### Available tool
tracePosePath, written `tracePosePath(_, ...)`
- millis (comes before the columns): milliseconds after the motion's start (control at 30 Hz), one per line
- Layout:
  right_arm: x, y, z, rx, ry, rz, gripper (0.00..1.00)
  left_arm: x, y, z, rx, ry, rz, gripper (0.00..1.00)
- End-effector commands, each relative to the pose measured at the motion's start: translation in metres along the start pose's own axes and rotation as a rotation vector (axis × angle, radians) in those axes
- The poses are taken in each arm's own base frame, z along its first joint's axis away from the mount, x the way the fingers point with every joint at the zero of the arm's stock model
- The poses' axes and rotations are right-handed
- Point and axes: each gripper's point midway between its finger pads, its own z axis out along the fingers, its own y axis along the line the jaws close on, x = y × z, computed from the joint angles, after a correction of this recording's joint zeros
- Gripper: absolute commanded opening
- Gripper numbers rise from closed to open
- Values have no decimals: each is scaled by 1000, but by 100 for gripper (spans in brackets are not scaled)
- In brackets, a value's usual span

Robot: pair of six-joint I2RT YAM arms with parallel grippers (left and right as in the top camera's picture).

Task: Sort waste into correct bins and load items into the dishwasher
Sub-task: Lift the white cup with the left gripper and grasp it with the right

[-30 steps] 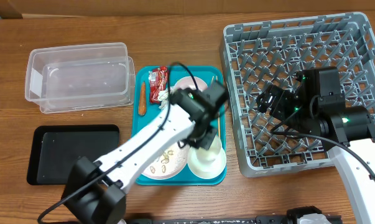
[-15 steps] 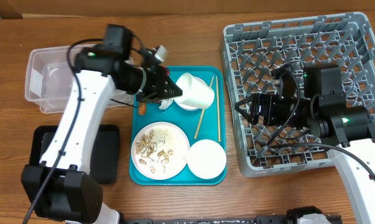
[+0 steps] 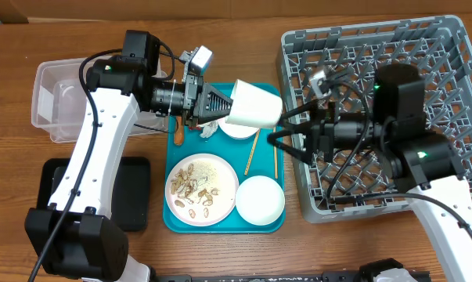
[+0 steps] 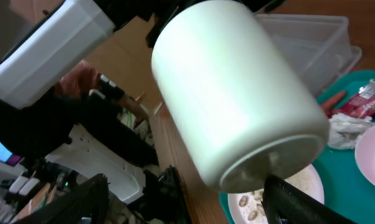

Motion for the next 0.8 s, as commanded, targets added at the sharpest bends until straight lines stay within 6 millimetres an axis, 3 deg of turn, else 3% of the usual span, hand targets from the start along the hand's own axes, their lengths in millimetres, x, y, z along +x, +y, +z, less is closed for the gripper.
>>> tracePosePath(0, -7, 16, 4, -35, -3, -56, 81, 8, -27, 3, 78, 23, 73, 4)
tracePosePath(200, -12, 17, 6, -31, -16, -59, 69, 12, -31, 9, 93, 44, 87, 4)
tracePosePath(233, -14, 15, 6, -19, -22, -64, 71, 13, -32, 11, 100, 50, 87, 4)
tracePosePath(267, -15, 11, 6, 6, -29, -65, 81, 15, -34, 12, 107, 56, 88, 4)
tracePosePath(300, -17, 5, 6, 42, -38, -64, 84, 16, -34, 14, 109, 63, 89, 4)
tracePosePath(467, -18, -25, 2, 210, -59, -30, 85, 17, -35, 16, 110, 66, 104, 4)
tracePosePath(767, -19, -27, -2, 214, -64, -23, 89, 15, -34, 14, 110, 60, 115, 4)
